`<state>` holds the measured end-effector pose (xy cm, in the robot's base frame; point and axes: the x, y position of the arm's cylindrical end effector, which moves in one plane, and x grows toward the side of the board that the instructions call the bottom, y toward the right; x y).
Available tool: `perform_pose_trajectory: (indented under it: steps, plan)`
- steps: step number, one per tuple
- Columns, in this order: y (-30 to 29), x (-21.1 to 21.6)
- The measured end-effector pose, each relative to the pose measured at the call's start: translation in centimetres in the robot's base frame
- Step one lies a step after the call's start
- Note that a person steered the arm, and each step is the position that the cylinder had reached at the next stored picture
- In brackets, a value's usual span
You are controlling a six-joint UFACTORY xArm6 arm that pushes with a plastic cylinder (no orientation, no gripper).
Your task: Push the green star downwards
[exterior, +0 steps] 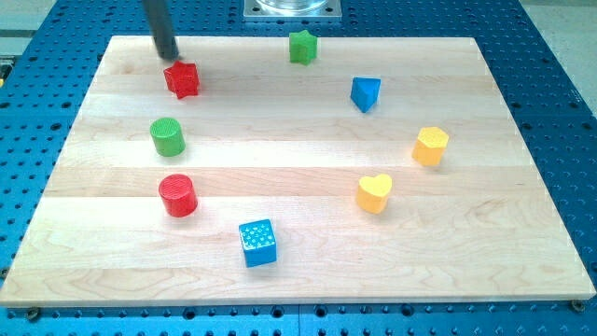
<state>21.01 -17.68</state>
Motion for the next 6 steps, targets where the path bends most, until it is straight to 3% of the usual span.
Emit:
perform_pose_trajectory:
  steps: [1,4,6]
  plan:
    - [3.5,-1.9]
    - [22.2,-1.8]
    - [20.3,1.6]
